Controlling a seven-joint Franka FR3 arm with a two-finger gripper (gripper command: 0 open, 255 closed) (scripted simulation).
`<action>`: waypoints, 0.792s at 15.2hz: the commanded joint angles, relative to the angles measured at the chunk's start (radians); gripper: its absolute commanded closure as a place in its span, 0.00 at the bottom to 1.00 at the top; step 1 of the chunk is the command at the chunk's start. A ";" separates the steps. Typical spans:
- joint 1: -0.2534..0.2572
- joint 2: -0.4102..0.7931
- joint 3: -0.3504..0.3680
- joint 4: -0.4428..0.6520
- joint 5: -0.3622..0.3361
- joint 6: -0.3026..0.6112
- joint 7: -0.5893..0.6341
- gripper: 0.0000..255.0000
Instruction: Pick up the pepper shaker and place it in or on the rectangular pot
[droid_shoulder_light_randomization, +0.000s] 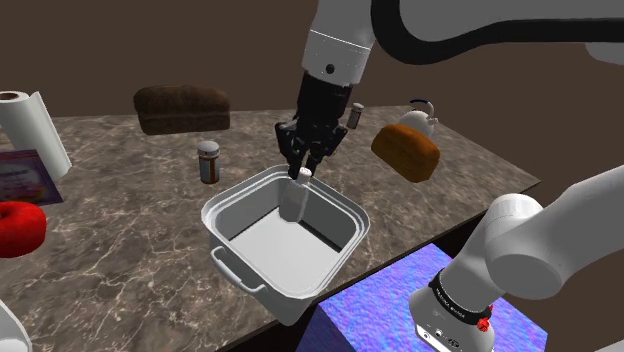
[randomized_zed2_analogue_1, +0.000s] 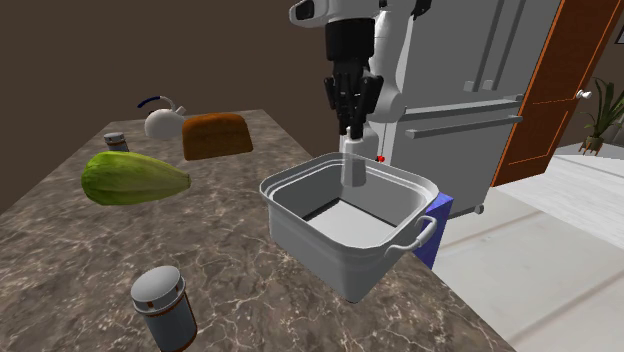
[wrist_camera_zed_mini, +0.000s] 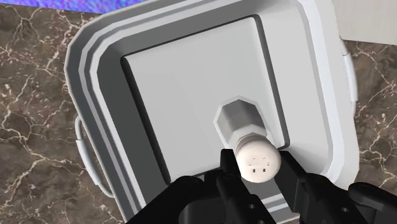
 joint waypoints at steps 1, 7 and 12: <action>0.001 0.000 0.002 -0.024 0.003 0.025 -0.003 1.00; 0.002 0.002 0.005 -0.041 0.004 0.043 -0.005 1.00; 0.002 0.002 0.005 -0.041 0.004 0.043 -0.005 0.00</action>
